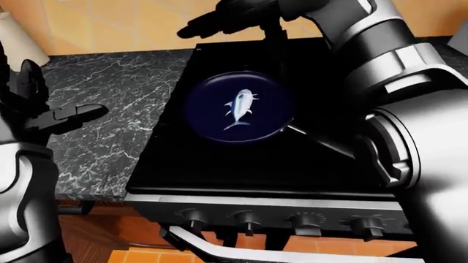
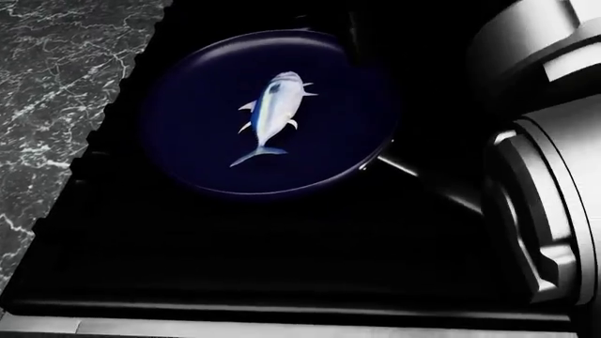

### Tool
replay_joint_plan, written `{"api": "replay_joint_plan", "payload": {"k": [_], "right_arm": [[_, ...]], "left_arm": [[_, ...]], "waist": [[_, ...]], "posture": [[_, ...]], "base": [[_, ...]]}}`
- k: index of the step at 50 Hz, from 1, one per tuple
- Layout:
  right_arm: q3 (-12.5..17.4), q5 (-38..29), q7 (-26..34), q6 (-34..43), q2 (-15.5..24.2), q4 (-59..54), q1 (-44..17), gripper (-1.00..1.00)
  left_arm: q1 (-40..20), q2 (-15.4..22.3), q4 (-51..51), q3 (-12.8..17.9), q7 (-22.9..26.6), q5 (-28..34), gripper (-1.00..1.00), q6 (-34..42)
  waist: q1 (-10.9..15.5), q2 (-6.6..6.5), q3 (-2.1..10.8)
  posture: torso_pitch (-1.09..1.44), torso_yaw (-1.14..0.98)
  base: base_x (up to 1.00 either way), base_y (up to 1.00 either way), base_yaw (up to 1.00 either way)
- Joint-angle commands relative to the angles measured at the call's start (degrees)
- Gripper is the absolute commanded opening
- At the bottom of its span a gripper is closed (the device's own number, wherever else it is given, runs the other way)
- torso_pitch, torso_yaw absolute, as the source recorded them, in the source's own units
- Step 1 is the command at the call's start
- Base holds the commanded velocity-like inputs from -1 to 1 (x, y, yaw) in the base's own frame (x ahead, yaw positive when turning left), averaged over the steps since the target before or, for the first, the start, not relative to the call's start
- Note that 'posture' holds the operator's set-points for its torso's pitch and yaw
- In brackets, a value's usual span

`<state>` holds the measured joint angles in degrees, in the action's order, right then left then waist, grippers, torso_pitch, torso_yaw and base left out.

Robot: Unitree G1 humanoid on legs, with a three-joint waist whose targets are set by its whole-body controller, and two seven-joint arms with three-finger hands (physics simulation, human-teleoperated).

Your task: Pick the fish from the pan and place it on the plate.

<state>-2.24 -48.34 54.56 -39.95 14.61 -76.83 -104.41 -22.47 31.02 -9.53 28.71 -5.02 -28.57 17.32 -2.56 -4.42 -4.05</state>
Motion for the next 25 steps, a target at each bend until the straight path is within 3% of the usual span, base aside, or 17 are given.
{"api": "replay_joint_plan", "payload": {"k": [1,6,12,25], "right_arm": [[1.0,-0.2,-2.0,-0.9,0.1,1.9,-2.7,1.0],[0.0,-3.9,-4.3,-3.6,-0.6,1.5,-2.1,1.0],[0.6,-5.7,-5.4,-3.7,-2.0,1.3,-1.7,1.0],[-0.1,-9.5,-7.5,-6.3,-4.2,1.0,-0.5,1.0]], "left_arm": [[-1.0,1.4,-2.2,0.8,0.4,0.9,1.0,-2.7],[-1.0,1.4,-0.5,0.8,-0.4,4.5,1.0,-5.2],[-0.9,0.8,-2.5,1.8,0.5,-0.7,1.0,-1.1],[0.0,0.2,-3.8,1.5,1.0,-1.8,1.0,-3.0]], "waist": [[0.0,-0.41,1.7],[0.0,-0.38,1.68],[0.1,-0.43,1.91],[0.1,-0.48,2.01]], "posture": [[0.0,0.0],[0.0,0.0],[0.0,0.0],[0.0,0.0]], "base": [[0.0,0.0,0.0],[0.0,0.0,0.0],[0.0,0.0,0.0],[0.0,0.0,0.0]]}}
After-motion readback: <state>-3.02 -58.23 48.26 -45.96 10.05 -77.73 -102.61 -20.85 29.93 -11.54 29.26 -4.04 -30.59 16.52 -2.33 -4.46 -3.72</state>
